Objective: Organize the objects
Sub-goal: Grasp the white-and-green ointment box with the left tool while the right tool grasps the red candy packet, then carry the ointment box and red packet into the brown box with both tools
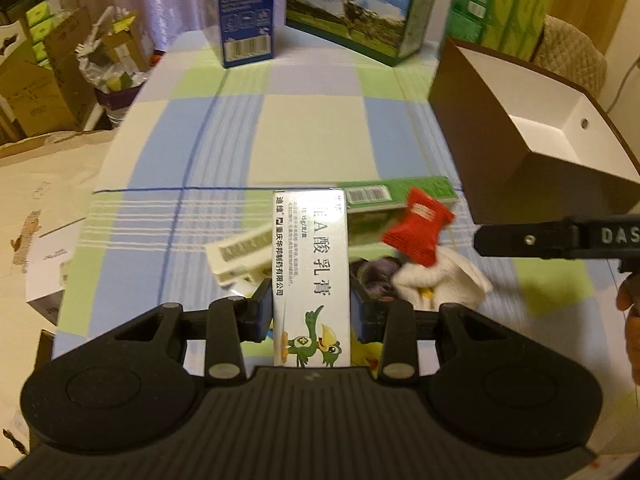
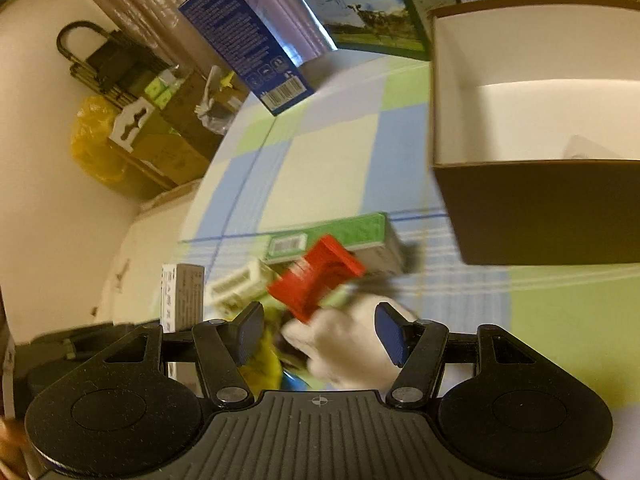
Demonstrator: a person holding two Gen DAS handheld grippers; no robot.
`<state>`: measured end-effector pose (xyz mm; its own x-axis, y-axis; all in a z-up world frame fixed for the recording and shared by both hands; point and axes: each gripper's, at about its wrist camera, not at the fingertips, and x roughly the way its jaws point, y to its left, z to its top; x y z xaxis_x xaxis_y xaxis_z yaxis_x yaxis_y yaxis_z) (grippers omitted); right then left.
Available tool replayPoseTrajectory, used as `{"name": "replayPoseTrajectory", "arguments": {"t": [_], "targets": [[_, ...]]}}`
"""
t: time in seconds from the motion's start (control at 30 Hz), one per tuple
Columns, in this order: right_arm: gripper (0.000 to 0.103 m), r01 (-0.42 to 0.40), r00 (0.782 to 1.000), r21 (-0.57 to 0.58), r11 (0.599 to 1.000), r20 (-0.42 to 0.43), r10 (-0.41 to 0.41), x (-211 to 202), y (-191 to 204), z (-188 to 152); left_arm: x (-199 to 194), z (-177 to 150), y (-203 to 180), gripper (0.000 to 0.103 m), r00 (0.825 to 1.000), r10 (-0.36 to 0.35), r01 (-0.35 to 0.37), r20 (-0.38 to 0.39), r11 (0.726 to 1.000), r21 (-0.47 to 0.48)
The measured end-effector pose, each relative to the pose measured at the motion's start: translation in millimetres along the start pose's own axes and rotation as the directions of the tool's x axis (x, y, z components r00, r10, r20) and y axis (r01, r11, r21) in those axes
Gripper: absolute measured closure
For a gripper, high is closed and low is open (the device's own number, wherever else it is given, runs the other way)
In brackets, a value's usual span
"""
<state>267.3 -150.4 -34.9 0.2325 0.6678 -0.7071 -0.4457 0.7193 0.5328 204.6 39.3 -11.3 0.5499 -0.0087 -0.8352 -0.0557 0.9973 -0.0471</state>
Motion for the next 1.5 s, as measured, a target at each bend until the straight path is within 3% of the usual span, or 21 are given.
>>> {"name": "replayPoseTrajectory", "arguments": {"t": [0.2, 0.43, 0.5, 0.53, 0.57, 1.0, 1.5], "targets": [[0.044, -0.007, 1.0, 0.167, 0.986, -0.022, 0.01, 28.4, -4.5, 13.6, -0.5, 7.4, 16.3, 0.07, 1.0, 0.028, -0.028, 0.004, 0.999, -0.03], [0.045, -0.026, 0.997, 0.4, 0.916, -0.058, 0.054, 56.8, -28.2, 19.2, -0.1, 13.9, 31.8, 0.07, 0.999, 0.041, -0.041, 0.009, 0.998, -0.051], [0.054, -0.021, 0.997, 0.401, 0.916, -0.056, 0.048, 59.0, -28.9, 18.7, -0.2, 14.7, 34.0, 0.07, 0.999, 0.044, -0.043, 0.009, 0.998, -0.055], [0.066, -0.019, 0.997, 0.387, 0.922, -0.055, 0.044, 59.6, -28.4, 19.2, -0.3, 14.9, 35.3, 0.07, 0.999, 0.044, -0.044, 0.009, 0.997, -0.056], [0.07, -0.021, 0.997, 0.381, 0.925, -0.056, 0.046, 59.3, -28.3, 19.7, -0.5, 14.6, 35.8, 0.07, 0.999, 0.045, -0.044, 0.009, 0.997, -0.057], [0.074, -0.038, 0.999, 0.274, 0.961, 0.022, 0.034, 11.5, -20.6, 8.4, -5.5, 14.8, 23.0, 0.07, 0.999, 0.032, -0.031, 0.02, 0.999, -0.033], [0.074, -0.051, 0.994, 0.288, 0.956, 0.108, 0.021, -60.9, -47.0, -6.9, -7.6, 21.0, -41.8, 0.07, 0.999, -0.035, 0.033, 0.036, 0.997, 0.064]]}}
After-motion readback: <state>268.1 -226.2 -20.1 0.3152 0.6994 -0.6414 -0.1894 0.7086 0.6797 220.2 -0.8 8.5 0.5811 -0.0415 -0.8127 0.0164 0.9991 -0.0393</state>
